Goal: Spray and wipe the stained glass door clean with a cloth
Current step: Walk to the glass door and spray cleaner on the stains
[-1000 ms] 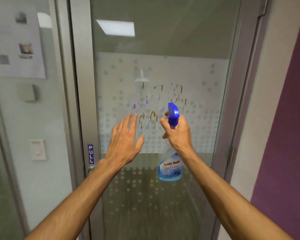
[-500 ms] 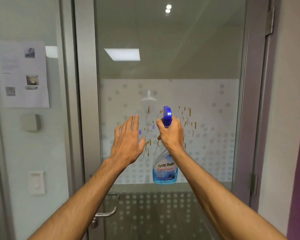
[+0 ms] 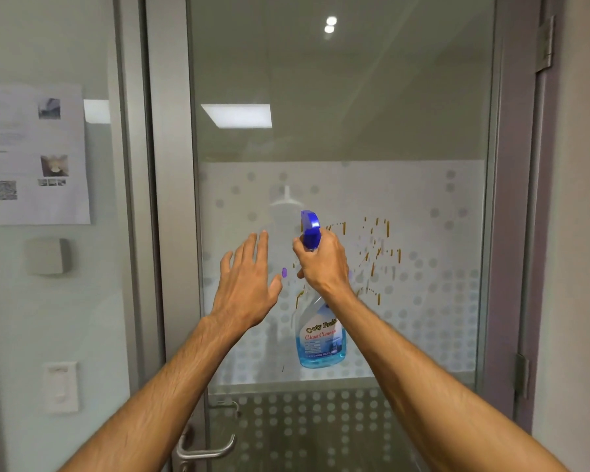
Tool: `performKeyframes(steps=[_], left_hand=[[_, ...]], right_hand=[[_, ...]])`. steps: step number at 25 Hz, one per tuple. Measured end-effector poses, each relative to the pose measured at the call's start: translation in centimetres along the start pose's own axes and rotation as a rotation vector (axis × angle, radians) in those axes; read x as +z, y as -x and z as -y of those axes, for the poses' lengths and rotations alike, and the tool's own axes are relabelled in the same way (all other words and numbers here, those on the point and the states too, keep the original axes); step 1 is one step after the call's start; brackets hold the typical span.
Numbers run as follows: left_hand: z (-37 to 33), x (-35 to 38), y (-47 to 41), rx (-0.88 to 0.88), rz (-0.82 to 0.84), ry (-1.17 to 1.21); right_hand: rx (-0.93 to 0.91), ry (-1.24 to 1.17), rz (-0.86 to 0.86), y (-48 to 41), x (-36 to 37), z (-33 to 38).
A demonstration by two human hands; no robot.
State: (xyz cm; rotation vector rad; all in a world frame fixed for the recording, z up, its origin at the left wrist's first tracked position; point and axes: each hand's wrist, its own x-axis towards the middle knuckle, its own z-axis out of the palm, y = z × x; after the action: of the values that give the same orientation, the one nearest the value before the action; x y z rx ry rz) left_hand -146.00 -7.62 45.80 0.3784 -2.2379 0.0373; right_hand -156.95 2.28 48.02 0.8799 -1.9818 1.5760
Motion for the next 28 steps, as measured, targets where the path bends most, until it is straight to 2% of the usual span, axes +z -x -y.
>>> performKeyframes(steps=[11, 15, 20, 28], left_hand=[[1.3, 1.2, -1.1, 0.047, 0.021, 0.016], [0.6, 1.6, -1.1, 0.057, 0.023, 0.028], [-1.4, 2.5, -1.5, 0.055, 0.022, 0.022], [-6.1, 4.2, -2.0, 0.089, 0.031, 0.025]], right_hand=[[0.022, 0.014, -0.049, -0.7, 0.3, -0.2], [0.037, -0.046, -0.088, -0.8, -1.4, -1.1], [0.066, 0.017, -0.135, -1.6, -3.6, -2.7], [0.137, -0.012, -0.246, -3.3, -10.3, -6.5]])
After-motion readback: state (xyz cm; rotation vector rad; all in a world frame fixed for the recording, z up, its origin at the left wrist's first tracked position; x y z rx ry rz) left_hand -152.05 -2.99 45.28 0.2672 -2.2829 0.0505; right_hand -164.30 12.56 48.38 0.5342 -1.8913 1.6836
